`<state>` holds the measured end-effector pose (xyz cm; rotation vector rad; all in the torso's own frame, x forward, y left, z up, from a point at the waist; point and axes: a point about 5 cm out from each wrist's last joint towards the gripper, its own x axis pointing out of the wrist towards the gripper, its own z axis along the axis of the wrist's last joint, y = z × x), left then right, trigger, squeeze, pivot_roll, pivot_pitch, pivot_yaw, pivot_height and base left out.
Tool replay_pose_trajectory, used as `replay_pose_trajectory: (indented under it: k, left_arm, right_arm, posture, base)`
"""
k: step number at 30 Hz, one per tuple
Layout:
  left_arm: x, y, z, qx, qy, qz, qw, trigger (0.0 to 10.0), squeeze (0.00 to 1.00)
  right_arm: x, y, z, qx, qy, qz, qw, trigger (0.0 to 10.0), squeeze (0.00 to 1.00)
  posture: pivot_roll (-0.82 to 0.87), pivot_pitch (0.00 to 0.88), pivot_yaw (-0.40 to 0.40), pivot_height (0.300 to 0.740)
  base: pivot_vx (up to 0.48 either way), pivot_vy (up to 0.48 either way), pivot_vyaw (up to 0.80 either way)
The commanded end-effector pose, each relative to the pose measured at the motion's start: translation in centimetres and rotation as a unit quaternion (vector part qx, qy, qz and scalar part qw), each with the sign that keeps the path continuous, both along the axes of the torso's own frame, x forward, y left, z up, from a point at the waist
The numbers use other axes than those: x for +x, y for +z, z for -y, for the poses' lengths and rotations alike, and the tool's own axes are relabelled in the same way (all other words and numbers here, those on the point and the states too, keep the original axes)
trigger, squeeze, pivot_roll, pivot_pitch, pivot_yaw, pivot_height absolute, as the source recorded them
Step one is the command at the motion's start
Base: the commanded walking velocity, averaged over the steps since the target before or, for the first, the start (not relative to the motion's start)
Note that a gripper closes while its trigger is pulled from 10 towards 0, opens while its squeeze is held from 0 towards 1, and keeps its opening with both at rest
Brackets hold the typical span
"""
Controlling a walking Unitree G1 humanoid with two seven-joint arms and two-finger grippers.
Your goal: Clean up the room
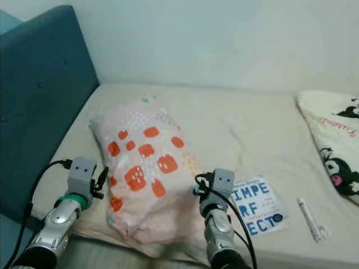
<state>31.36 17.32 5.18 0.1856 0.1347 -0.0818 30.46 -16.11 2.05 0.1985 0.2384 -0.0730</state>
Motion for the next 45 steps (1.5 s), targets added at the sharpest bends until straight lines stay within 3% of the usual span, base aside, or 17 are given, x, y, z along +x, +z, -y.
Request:
replay_pose_trajectory:
  k: [1,6,20,28,32,34,38,45]
  left_arm:
    - [-0.4,-0.6,-0.4,0.006,0.004,-0.017,1.0,10.0,0.0]
    - [-0.4,-0.7,-0.4,0.009,0.003,-0.019,1.0,10.0,0.0]
    - [-0.1,-0.5,-0.8,-0.003,0.018,-0.02,1.0,10.0,0.0]
    - [-0.3,-0.6,-1.8,0.003,0.035,-0.022,0.999,10.0,0.0]
    - [-0.6,-0.3,-2.4,-0.004,0.048,-0.001,0.999,10.0,0.0]
    - [-0.9,0.3,-3.5,0.0,0.084,0.027,0.996,10.0,0.0]
    - [-1.0,0.5,-4.3,0.011,0.107,0.036,0.994,10.0,0.0]
    - [-1.4,2.3,-7.5,0.038,0.179,0.082,0.98,10.0,0.0]
  right_arm:
    - [-0.7,-0.9,-0.3,0.009,-0.002,-0.019,1.0,10.0,0.0]
    - [-0.8,-1.0,-0.3,0.009,-0.004,-0.021,1.0,10.0,0.0]
    - [-0.6,-0.7,-0.3,0.008,-0.001,-0.018,1.0,10.0,0.0]
    - [-0.1,-0.4,-1.1,0.007,0.035,-0.016,0.999,10.0,0.0]
    - [0.1,-0.1,-1.4,0.007,0.047,-0.006,0.999,10.0,0.0]
    - [0.3,0.2,-1.7,0.007,0.054,0.001,0.999,10.0,0.0]
    - [0.5,0.3,-1.9,0.004,0.058,0.002,0.998,10.0,0.0]
    - [1.7,1.2,-2.0,-0.023,0.06,-0.007,0.998,10.0,0.0]
  posture:
    - [0.06,0.0,0.133,0.616]
    - [0.06,0.0,0.138,0.598]
    - [0.06,0.0,0.129,0.598]
    - [0.06,0.0,0.116,0.598]
    - [0.07,0.0,0.111,0.598]
    - [0.08,0.0,0.11,0.598]
    - [0.08,0.0,0.109,0.598]
    - [0.1,0.008,0.101,0.598]
  base:
    - [0.0,0.0,0.0]
    - [0.0,0.0,0.0]
    - [0.0,0.0,0.0]
    - [0.0,0.0,0.0]
    - [0.0,0.0,0.0]
    - [0.0,0.0,0.0]
    - [0.0,0.0,0.0]
    - [0.0,0.0,0.0]
